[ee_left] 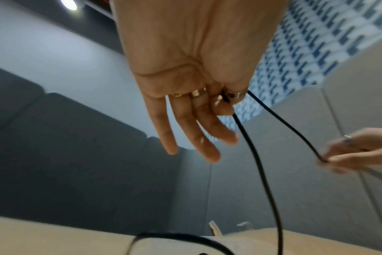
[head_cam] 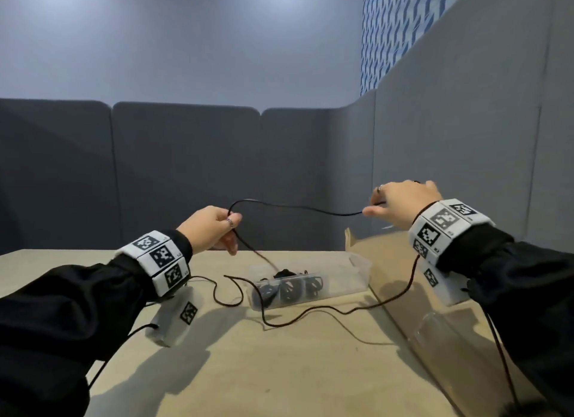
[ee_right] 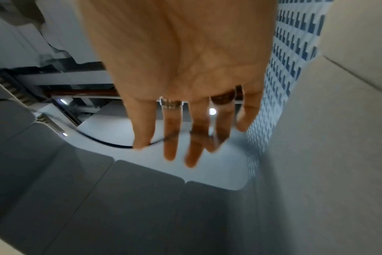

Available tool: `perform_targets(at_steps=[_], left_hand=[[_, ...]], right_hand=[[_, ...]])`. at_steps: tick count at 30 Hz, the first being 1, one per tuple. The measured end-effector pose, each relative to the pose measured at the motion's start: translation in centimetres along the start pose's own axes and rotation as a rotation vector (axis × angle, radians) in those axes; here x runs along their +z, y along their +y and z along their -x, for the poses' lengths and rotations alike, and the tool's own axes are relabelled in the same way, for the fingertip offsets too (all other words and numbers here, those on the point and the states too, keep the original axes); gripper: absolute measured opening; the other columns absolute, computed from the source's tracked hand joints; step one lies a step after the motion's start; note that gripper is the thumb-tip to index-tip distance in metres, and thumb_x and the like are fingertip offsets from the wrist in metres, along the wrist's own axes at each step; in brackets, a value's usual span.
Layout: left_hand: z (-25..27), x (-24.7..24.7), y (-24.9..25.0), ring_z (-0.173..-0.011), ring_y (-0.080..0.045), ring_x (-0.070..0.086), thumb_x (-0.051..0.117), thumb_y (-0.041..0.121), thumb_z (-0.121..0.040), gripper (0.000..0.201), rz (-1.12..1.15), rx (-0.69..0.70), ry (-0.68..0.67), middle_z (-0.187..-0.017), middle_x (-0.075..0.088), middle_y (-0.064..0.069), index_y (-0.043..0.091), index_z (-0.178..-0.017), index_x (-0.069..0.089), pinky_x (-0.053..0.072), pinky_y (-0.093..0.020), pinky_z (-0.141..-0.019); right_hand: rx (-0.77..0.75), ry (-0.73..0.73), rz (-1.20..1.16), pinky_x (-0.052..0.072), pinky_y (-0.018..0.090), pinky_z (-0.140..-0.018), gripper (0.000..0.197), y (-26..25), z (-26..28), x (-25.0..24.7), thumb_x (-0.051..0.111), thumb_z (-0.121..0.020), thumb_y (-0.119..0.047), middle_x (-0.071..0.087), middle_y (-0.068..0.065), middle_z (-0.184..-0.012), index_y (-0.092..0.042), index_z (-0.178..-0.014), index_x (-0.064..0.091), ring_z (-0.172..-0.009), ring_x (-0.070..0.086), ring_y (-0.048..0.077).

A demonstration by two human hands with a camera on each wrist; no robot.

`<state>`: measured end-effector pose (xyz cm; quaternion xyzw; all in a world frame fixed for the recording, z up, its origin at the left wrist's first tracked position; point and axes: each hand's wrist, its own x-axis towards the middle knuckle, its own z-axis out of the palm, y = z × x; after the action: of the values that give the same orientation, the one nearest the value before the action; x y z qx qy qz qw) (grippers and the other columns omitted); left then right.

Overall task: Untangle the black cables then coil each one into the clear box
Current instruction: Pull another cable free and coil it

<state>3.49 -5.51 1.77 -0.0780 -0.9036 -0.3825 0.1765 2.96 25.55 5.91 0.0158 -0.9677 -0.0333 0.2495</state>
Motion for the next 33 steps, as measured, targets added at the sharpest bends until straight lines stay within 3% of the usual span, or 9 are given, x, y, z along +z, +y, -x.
perform_targets(at_steps=[5, 9, 12, 17, 20, 24, 27, 30, 33], left_hand=[[1.4, 2.0, 4.2, -0.06, -0.019, 0.07, 0.037, 0.031, -0.1, 0.037, -0.106, 0.173, 0.035, -0.061, 0.066, -0.003, 0.01, -0.073, 0.052, 0.057, -0.026, -0.062], [2.0, 2.5, 6.0, -0.065, -0.022, 0.071, 0.039, 0.025, -0.101, 0.032, 0.171, 0.18, 0.014, -0.067, 0.069, -0.006, -0.001, -0.091, 0.054, 0.059, -0.036, -0.072], [2.9, 2.2, 6.2, -0.042, -0.018, 0.053, 0.046, 0.016, -0.098, 0.013, 0.6, 0.004, -0.212, -0.052, 0.047, -0.003, 0.01, -0.087, 0.043, 0.06, -0.04, -0.063], [4.2, 2.4, 3.4, -0.049, -0.009, 0.03, 0.047, 0.021, -0.097, 0.013, 0.264, 0.04, -0.437, -0.06, 0.034, 0.003, 0.014, -0.087, 0.052, 0.031, -0.021, -0.049], [4.7, 2.8, 1.6, -0.051, -0.011, 0.028, 0.043, 0.022, -0.099, 0.019, 0.326, 0.0, -0.467, -0.06, 0.028, 0.002, 0.01, -0.088, 0.054, 0.037, -0.025, -0.057], [4.8, 2.8, 1.0, -0.052, -0.013, 0.02, 0.039, 0.024, -0.1, 0.029, 0.508, -0.053, -0.425, -0.063, 0.02, 0.0, 0.009, -0.087, 0.061, 0.026, -0.024, -0.052], [5.1, 2.9, 2.1, -0.048, -0.011, 0.021, 0.045, 0.026, -0.093, 0.028, 0.674, -0.009, -0.376, -0.061, 0.019, 0.001, 0.007, -0.096, 0.066, 0.03, -0.021, -0.048], [5.4, 3.6, 3.7, -0.042, -0.008, 0.023, 0.049, 0.03, -0.084, 0.037, 0.896, 0.042, -0.356, -0.056, 0.018, 0.004, 0.007, -0.107, 0.066, 0.041, -0.023, -0.049], [5.2, 4.5, 4.4, -0.041, -0.007, 0.032, 0.046, 0.028, -0.086, 0.043, 1.202, 0.102, -0.323, -0.051, 0.027, 0.006, 0.007, -0.121, 0.06, 0.052, -0.025, -0.056]], right_hand=[[-0.368, -0.346, -0.513, 0.031, 0.038, -0.111, 0.088, -5.8, 1.6, 0.5, 0.063, -0.079, -0.057, 0.044, 0.002, -0.143, -0.027, -0.149, 0.018, -0.135, 0.036, 0.021], [-0.455, -0.495, -1.076, 0.054, 0.031, -0.06, 0.032, -8.0, 2.3, -0.1, 0.051, -0.094, -0.038, 0.056, -0.005, -0.056, -0.009, -0.097, 0.063, -0.051, 0.057, 0.015], [-0.439, -0.353, -1.142, 0.026, 0.018, -0.037, 0.039, -6.9, 2.0, -0.9, 0.045, -0.096, -0.042, 0.031, -0.008, -0.044, -0.015, -0.07, 0.057, -0.037, 0.026, 0.008], [-0.079, 0.24, -1.238, 0.023, 0.016, -0.038, 0.042, -1.9, -0.9, -1.1, 0.049, -0.096, -0.036, 0.034, -0.009, -0.037, -0.018, -0.057, 0.048, -0.029, 0.028, 0.004], [0.028, 0.378, -0.973, 0.03, 0.026, -0.05, 0.042, 1.1, -1.6, -0.1, 0.05, -0.095, -0.037, 0.043, -0.006, -0.043, -0.018, -0.058, 0.053, -0.043, 0.04, 0.008], [0.071, 0.172, -0.602, 0.045, 0.034, -0.078, 0.029, 1.6, -1.1, 2.5, 0.047, -0.093, -0.047, 0.061, 0.0, -0.08, -0.025, -0.096, 0.064, -0.091, 0.061, 0.027], [-0.103, -0.024, -0.234, 0.026, 0.044, -0.104, 0.066, -0.8, 0.4, 4.1, 0.05, -0.085, -0.061, 0.04, 0.001, -0.139, -0.044, -0.143, 0.023, -0.136, 0.027, 0.025], [-0.384, -0.05, -0.274, 0.01, 0.048, -0.11, 0.062, -5.0, 2.7, 4.7, 0.049, -0.086, -0.06, 0.03, -0.009, -0.149, -0.051, -0.141, 0.019, -0.14, 0.015, 0.014], [-0.507, -0.184, -0.662, 0.029, 0.038, -0.1, 0.017, -8.2, 4.1, 5.2, 0.043, -0.097, -0.04, 0.064, -0.003, -0.119, -0.028, -0.101, 0.055, -0.116, 0.051, 0.016]])
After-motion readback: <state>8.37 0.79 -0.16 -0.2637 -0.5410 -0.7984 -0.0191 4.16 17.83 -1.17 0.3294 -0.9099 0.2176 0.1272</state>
